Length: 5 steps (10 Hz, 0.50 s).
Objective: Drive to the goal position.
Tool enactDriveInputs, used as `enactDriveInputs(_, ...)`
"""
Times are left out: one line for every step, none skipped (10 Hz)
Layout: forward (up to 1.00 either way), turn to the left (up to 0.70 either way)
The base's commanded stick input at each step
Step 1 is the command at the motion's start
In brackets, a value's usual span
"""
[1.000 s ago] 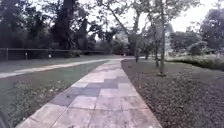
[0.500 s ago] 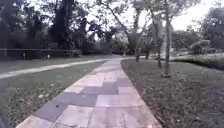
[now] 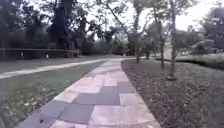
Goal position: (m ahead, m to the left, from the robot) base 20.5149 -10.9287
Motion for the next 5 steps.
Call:
enactDriveInputs(0.7, 0.0)
enactDriveInputs(0.7, 0.0)
enactDriveInputs(0.7, 0.0)
enactDriveInputs(0.7, 0.0)
enactDriveInputs(0.7, 0.0)
